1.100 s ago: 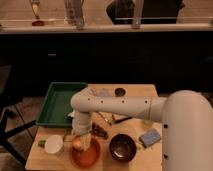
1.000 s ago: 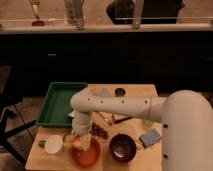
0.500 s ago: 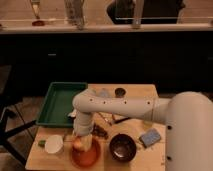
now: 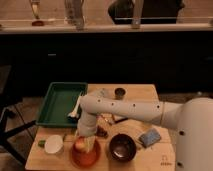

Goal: Place apple in red bowl

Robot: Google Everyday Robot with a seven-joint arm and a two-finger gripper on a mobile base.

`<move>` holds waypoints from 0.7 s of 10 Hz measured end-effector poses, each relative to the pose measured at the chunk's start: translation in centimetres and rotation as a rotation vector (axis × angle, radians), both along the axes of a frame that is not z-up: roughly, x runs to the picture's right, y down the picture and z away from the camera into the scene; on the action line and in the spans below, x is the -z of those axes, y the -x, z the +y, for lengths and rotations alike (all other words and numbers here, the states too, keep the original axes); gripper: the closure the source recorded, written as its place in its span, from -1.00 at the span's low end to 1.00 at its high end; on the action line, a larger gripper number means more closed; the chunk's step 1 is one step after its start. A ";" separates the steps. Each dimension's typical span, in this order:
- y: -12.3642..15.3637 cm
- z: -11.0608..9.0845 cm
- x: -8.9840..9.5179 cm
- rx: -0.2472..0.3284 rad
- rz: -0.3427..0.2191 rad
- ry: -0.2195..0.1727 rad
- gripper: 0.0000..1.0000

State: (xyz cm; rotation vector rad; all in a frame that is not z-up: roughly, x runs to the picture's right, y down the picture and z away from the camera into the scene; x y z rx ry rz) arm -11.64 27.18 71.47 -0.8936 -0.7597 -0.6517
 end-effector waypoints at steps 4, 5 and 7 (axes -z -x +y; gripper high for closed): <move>-0.2 0.1 -0.1 -0.031 -0.120 0.035 1.00; -0.2 0.2 -0.2 -0.036 -0.152 0.048 1.00; -0.2 0.4 -0.3 -0.029 -0.178 0.063 1.00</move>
